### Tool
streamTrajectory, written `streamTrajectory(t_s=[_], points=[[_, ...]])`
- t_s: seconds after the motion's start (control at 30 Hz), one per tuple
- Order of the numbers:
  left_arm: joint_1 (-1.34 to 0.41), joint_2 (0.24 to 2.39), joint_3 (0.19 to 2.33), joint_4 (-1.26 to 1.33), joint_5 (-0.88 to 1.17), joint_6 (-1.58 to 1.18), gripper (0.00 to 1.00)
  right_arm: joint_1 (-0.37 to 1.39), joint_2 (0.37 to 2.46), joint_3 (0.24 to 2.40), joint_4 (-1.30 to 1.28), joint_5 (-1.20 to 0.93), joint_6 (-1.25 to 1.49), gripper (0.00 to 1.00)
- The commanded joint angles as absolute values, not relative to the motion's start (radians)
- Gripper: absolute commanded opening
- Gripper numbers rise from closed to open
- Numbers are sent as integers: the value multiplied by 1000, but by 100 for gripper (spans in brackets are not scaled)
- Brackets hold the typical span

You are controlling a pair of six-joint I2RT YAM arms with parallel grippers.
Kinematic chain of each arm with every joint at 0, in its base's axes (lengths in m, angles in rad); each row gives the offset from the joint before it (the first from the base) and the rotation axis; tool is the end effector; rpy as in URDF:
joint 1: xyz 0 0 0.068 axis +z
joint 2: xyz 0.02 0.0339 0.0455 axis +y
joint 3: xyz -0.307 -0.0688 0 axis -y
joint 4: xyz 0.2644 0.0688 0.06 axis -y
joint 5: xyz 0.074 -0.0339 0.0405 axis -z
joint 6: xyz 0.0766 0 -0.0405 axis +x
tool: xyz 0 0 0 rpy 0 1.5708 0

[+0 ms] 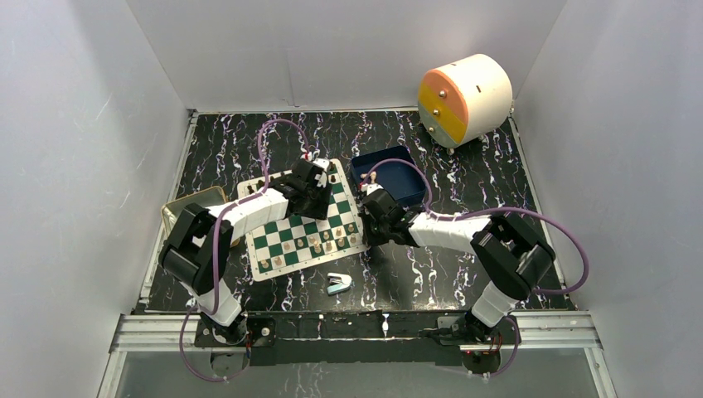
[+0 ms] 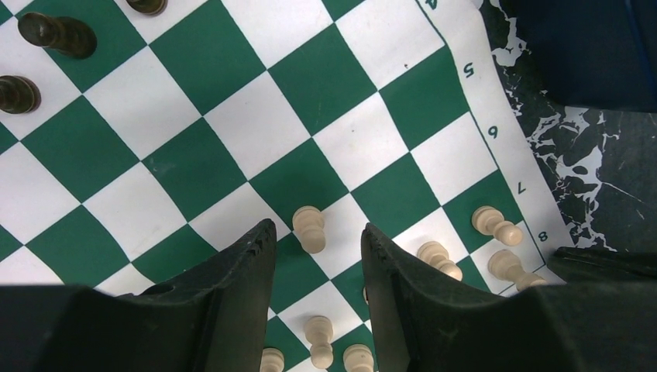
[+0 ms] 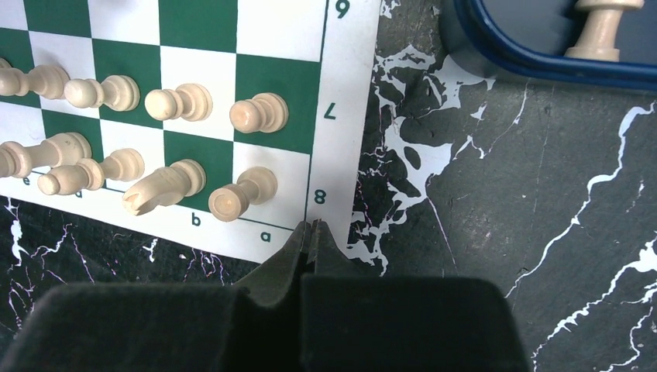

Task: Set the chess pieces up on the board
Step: Pick up the chess piece from the chessboard.

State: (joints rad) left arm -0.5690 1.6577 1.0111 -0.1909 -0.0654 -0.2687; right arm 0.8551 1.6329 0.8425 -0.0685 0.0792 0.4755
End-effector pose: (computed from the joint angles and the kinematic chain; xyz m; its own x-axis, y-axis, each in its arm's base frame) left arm 0.3351 -0.2083 0.1962 -0.7364 0.1565 -0.6582 0.3167 0.9395 -0.1309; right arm 0.2447 0.2722 0.1604 -0.7705 -0.1907 -0.6082 -0.4112 0.8778 0.2458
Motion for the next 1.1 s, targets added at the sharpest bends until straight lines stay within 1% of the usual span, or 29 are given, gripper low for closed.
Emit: streamTrajectory(t_s=[0.0,0.5,0.8,0.9,1.07], points=[[-576,1660,1051,-201,-94,-255,42,870,1624,814,-82,63,483,0],[-577,1678,1045,-189,-94,-244,40,888,1592,784,-103,52,504,0],[-578,1710,1045,-194,-104,-247,38,887,1588,822,-122,75,505,0],[-578,1715,1048,-192,-104,-245,35,888,1582,840,-131,79,504,0],[-578,1709,1051,-197,-106,-244,26,888,1566,860,-151,88,499,2]])
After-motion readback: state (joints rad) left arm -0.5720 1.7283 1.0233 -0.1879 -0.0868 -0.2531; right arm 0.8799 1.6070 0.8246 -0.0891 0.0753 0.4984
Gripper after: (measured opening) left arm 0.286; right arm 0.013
